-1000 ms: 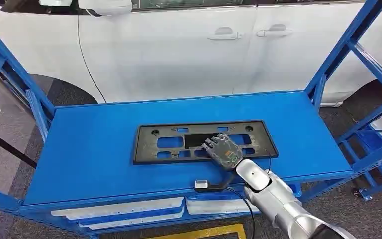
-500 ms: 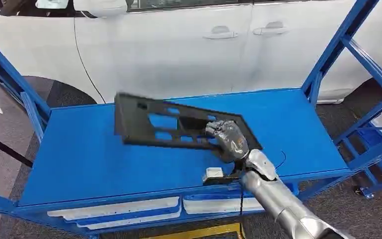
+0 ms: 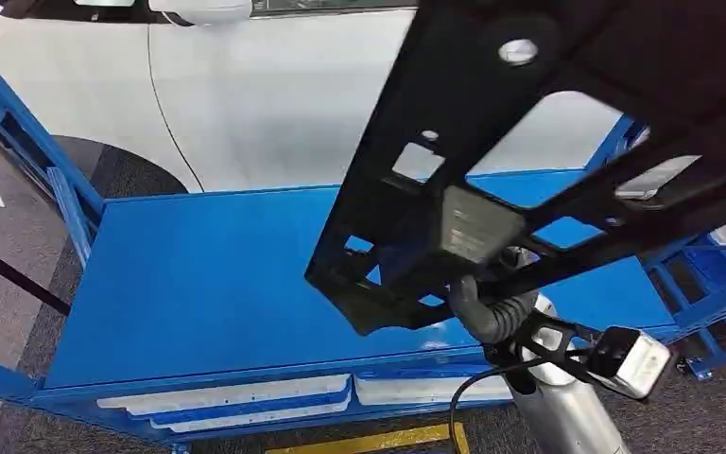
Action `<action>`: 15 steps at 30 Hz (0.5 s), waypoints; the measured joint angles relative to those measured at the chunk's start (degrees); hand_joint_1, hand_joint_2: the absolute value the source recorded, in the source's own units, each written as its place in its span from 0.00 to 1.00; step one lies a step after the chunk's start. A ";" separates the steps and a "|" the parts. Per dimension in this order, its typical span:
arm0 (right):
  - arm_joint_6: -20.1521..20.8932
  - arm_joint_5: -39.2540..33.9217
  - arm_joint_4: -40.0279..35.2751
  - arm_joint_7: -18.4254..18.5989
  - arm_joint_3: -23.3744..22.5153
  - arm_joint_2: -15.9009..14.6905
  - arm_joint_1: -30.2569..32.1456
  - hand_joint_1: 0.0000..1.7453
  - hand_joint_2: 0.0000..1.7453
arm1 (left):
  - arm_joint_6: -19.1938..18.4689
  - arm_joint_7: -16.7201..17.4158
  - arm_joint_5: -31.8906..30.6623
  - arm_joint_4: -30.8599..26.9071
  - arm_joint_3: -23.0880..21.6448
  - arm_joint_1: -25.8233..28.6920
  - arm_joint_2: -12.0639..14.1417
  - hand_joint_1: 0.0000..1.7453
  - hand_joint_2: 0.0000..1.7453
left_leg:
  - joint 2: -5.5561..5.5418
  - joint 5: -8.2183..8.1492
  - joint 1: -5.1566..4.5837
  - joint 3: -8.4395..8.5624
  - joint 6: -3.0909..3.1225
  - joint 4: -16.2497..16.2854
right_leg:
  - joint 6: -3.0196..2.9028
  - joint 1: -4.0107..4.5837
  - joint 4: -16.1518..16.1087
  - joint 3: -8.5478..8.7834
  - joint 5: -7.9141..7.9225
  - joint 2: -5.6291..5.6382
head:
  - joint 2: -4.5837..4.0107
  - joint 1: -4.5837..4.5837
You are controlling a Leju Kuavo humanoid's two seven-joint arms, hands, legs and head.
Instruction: Take the parts from the cabinet and place them on the table.
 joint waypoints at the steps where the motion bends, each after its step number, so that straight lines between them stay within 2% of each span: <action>1: 0.86 -0.75 -0.86 0.00 -0.51 0.62 0.13 1.00 1.00 | 0.11 -0.07 0.11 -0.02 0.04 -0.09 0.02 0.00 1.00 | 0.03 0.05 0.00 -0.02 0.39 -0.05 | 0.20 -0.01 3.35 -1.56 -2.12 0.02 | 0.00 0.00; 3: 3.08 -2.82 -1.41 0.11 -1.44 1.38 0.56 1.00 1.00 | 0.42 -0.24 0.13 0.00 0.09 -0.03 0.02 0.00 1.00 | 0.02 0.04 -0.09 -0.09 0.48 -0.04 | 0.59 -0.17 12.62 -6.13 -6.18 0.06 | 0.00 0.00; 4: 4.47 -4.17 -1.36 0.45 -1.58 1.67 0.93 1.00 1.00 | 0.55 -0.44 0.16 0.00 0.11 0.01 0.02 0.00 1.00 | 0.00 0.03 -0.15 -0.12 0.49 -0.02 | 0.67 -0.23 15.86 -7.86 -6.94 0.06 | 0.00 0.00; 5: 6.33 -6.03 -1.23 1.20 -1.56 1.91 1.26 1.00 1.00 | 0.68 -0.63 0.20 0.00 0.13 0.02 0.02 0.00 1.00 | -0.03 0.03 -0.19 -0.11 0.48 -0.02 | 0.63 -0.30 16.52 -8.40 -6.30 0.06 | 0.00 0.00; 6: 7.99 -7.47 -1.06 2.16 -1.53 2.01 1.36 1.00 1.00 | 0.70 -0.74 0.20 0.00 0.15 0.01 0.02 0.00 1.00 | -0.07 0.01 -0.22 -0.05 0.45 -0.01 | 0.51 -0.31 14.39 -7.53 -4.50 0.06 | 0.00 0.00; 8: 10.30 -8.47 -0.35 3.21 -1.34 2.54 1.61 1.00 1.00 | 0.79 -0.72 0.09 0.00 0.15 -0.14 0.02 0.00 1.00 | -0.14 -0.07 -0.24 0.22 0.30 -0.01 | -0.04 -0.28 4.10 -2.52 0.86 0.07 | 0.00 0.00; 9: 11.20 -8.33 0.02 3.08 -0.96 2.76 2.05 1.00 1.00 | 0.79 -0.57 0.00 0.00 0.15 -0.21 0.00 0.00 1.00 | -0.17 -0.13 -0.24 0.30 0.20 -0.03 | -0.48 -0.19 -0.80 -0.11 2.10 0.13 | 0.00 0.00; 10: 11.46 -7.89 0.21 2.58 -0.61 2.78 2.76 1.00 1.00 | 0.79 -0.41 -0.06 0.00 0.15 -0.28 -0.02 0.00 1.00 | -0.26 -0.02 -0.61 0.13 -0.19 0.19 | -0.58 0.26 -1.39 0.25 1.81 0.13 | 0.00 0.00; 13: 10.83 -5.67 0.30 0.85 0.69 3.13 5.54 1.00 1.00 | 1.24 1.09 -0.37 0.00 0.17 -0.21 0.00 0.00 1.00 | -0.30 0.27 -0.38 0.03 -1.08 -0.20 | -1.17 0.43 -1.20 -0.24 1.92 0.15 | 0.00 -0.02; 14: 10.47 -5.25 0.23 0.81 1.13 3.35 6.16 1.00 1.00 | 1.49 1.47 -0.37 0.00 0.20 -0.24 0.04 0.00 1.00 | -0.33 0.35 -0.73 0.08 -1.60 -0.29 | -1.80 -0.02 -1.95 -0.23 2.35 0.09 | 0.00 -0.02; 15: 10.19 -5.03 0.21 0.81 1.48 3.68 6.59 1.00 1.00 | 1.81 1.75 -0.39 0.00 0.22 -0.29 0.13 0.00 1.00 | -0.23 -0.80 -0.49 -0.24 -1.73 0.52 | -2.14 -0.19 -2.47 -0.07 2.78 -0.21 | 0.00 -0.02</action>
